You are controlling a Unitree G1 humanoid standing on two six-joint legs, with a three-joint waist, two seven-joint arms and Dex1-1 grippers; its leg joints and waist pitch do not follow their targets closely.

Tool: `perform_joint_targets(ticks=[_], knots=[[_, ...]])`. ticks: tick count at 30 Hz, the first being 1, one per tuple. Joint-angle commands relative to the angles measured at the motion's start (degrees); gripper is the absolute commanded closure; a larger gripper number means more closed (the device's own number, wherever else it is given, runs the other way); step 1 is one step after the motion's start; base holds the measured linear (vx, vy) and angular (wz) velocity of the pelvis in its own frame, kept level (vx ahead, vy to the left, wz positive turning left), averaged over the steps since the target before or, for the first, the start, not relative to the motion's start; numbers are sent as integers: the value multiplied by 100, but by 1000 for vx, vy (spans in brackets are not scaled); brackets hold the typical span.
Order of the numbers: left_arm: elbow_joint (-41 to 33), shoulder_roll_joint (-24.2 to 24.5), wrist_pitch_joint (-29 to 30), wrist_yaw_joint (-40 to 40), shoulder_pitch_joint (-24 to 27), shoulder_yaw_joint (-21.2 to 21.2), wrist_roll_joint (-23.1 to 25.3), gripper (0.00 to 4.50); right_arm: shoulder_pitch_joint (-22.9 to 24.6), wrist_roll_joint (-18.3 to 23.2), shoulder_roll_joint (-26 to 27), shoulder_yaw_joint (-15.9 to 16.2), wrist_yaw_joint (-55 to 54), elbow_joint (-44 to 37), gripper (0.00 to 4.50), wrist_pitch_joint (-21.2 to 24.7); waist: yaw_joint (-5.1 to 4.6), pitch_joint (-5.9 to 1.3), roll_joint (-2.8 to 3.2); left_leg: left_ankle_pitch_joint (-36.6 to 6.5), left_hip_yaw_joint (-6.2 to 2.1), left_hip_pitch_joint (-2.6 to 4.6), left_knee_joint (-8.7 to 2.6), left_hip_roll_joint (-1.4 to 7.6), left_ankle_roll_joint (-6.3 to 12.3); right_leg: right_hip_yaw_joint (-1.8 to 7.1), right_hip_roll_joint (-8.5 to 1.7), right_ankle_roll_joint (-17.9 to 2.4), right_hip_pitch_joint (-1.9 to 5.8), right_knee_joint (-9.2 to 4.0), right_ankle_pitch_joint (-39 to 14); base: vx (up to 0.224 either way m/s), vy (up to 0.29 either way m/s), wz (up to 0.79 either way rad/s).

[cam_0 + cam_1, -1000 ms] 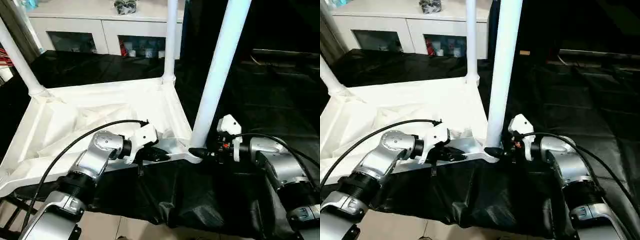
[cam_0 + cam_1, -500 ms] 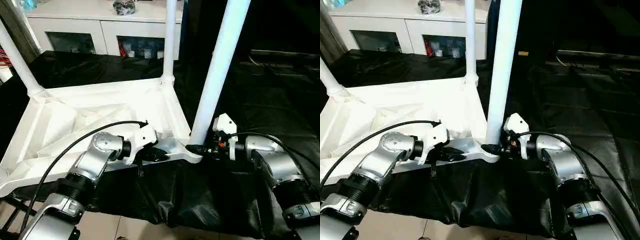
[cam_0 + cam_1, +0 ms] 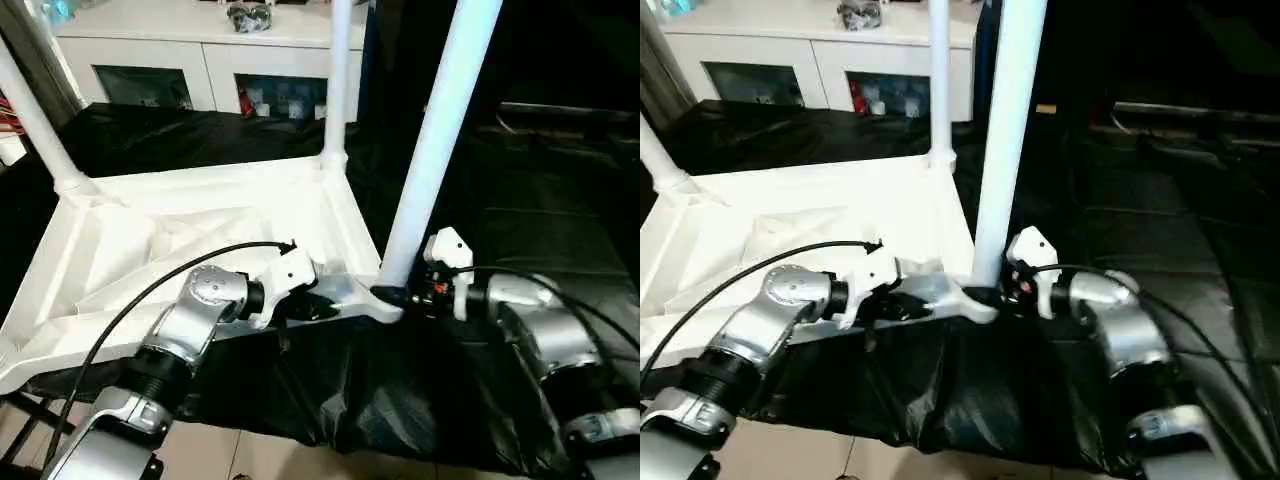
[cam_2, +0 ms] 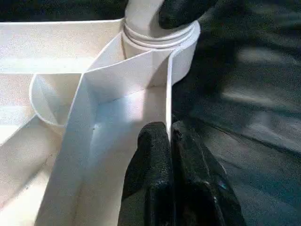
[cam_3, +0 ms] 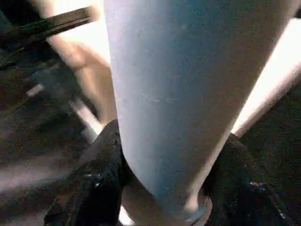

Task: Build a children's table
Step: Rotate leg to tighten

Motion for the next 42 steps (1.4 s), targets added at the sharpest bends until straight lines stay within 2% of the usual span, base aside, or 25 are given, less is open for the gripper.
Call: perform_joint_targets(ticks=[1,2,7,8,9,10,11,12,13,14,15,16,17,18,19,20,21,22,23,24,25,27,29,35,42], knots=[[196,-193,120,698,-196,124,111,450,84,-268,264,227,-559,338,250,137,-58,-321,-53,-2143,-127,121,-433,145,17,158,-202,-758,155,-599,-3386,0,0,0],[383,-404,171,1023,-366,150,147,450,55,-352,557,224,-1066,472,251,165,-118,-298,-54,-2555,-175,170,-420,117,-88,62,-213,-417,158,-727,-4000,-53,16,-7],[876,-888,123,1812,-781,167,269,450,-328,-548,1349,134,-2544,994,251,332,-363,-263,131,-3631,-348,304,-529,192,-229,-273,-137,-253,238,-887,-3693,-20,16,-3],[978,-975,57,1849,-854,131,282,450,-454,-573,1527,137,-2683,1104,251,194,-394,-236,204,-4409,-437,148,-834,364,-323,-262,-82,-373,505,-539,-2727,-52,59,-3],[988,-992,24,1821,-869,111,289,450,-506,-558,1601,139,-2673,1116,251,137,-363,-225,237,-4635,-413,89,-980,432,-354,-214,-44,-469,582,-298,-2301,-52,59,-3],[998,-994,6,1793,-877,103,295,450,-530,-550,1632,126,-2656,1124,251,101,-225,-227,261,-4931,-263,54,-1223,494,-458,-124,4,-697,619,128,-1561,-71,16,6],[1016,-997,-25,1745,-890,93,306,450,-570,-536,1684,99,-2628,1136,251,41,-239,-192,118,-4863,-196,85,-1209,451,-379,-37,28,-637,540,97,-1717,0,0,0],[974,-959,-54,1658,-864,102,286,450,-577,-462,1665,64,-2463,1117,251,29,-211,-204,-112,-4299,-88,472,-674,111,-383,-31,-22,-293,98,-627,-3882,0,0,0],[972,-940,-84,1617,-857,112,274,450,-583,-414,1654,42,-2379,1117,216,17,-369,-160,-223,-2703,-60,1075,642,-336,-201,-330,-448,109,-551,-1488,-6182,51,-50,-2],[944,-901,-145,1530,-832,106,261,450,-571,-338,1618,10,-2236,1083,181,37,-419,-171,-168,-1950,-204,350,266,-139,-3,-526,-619,428,253,-1255,-6078,106,47,-38],[949,-866,-225,1447,-818,99,253,450,-566,-277,1590,-37,-2116,1061,181,53,-343,-236,102,-2110,-279,308,17,-3,-41,-669,-547,451,479,-1181,-5444,106,47,-38],[889,-763,-255,1281,-751,81,236,450,-540,-205,1458,-93,-1906,978,179,92,-451,-184,246,-3508,-549,-151,-561,399,-180,-647,-340,299,887,-305,-3560,116,116,-48],[889,-736,-273,1241,-733,78,237,450,-541,-191,1414,-104,-1865,974,170,91,-249,-156,326,-4782,-522,-249,-1052,461,-428,-325,-69,-204,887,398,-1322,0,0,0],[891,-721,-288,1218,-723,77,238,450,-543,-183,1388,-109,-1843,975,140,88,-249,-156,326,-4782,-522,-249,-1052,461,-428,-325,-69,-204,887,398,-1322,0,0,0],[848,-671,-296,1137,-681,76,222,450,-526,-151,1293,-112,-1714,913,140,105,-324,-248,-105,-3863,-481,301,-553,132,-376,70,-325,-511,351,-258,-2362,80,-62,8],[798,-610,-364,1016,-633,69,199,450,-506,-122,1167,-98,-1508,838,133,132,-268,-289,-48,-3153,-447,188,-395,68,-406,88,-518,-599,411,-415,-3400,63,-59,-17],[693,-534,-360,852,-561,66,152,450,-470,-119,983,-60,-1248,733,131,137,-154,-363,-176,-1607,-405,-115,-325,49,-110,212,-575,-464,562,-475,-3801,63,-59,-17],[588,-463,-376,699,-494,53,114,450,-436,-123,813,-22,-1022,641,126,161,-65,-449,-146,-897,-395,-114,-321,90,37,241,-562,-567,584,-420,-3127,6,-51,-9],[503,-406,-393,553,-438,46,77,450,-411,-137,672,12,-808,579,97,182,-13,-501,-67,382,-311,-110,-269,102,542,178,-393,-1195,538,-157,-704,52,-58,-1],[480,-388,-385,517,-422,45,67,450,-402,-141,629,25,-738,560,97,180,11,-518,-9,560,-300,-134,-267,102,700,162,-361,-1359,537,-98,-93,52,-58,-1],[370,-290,-373,330,-346,32,27,450,-350,-153,410,83,-362,466,97,180,17,-535,-6,649,-253,-164,-227,57,913,145,-239,-1543,498,-26,801,67,-35,-8],[254,-175,-361,113,-266,8,-20,450,-279,-133,174,139,72,346,97,161,46,-560,-31,637,-239,-124,-203,78,1219,158,-223,-1821,480,34,1460,54,-11,-2],[79,-14,-379,-245,-153,-26,-120,450,-196,-71,-122,223,619,169,97,163,106,-525,-29,229,-223,-120,-233,132,1297,142,-240,-1891,481,-10,1019,0,0,0],[-249,314,-272,-835,32,-121,-189,450,-148,19,-488,346,1342,-97,97,196,101,-432,-5,-857,-188,-52,-361,208,658,176,-217,-1688,430,-151,-659,0,0,0],[-446,570,-195,-1236,95,-181,-252,450,-128,5,-650,510,1841,-252,112,220,112,-416,-17,-1082,-126,-5,-402,218,336,280,-206,-1544,379,-179,-929,0,0,0]])
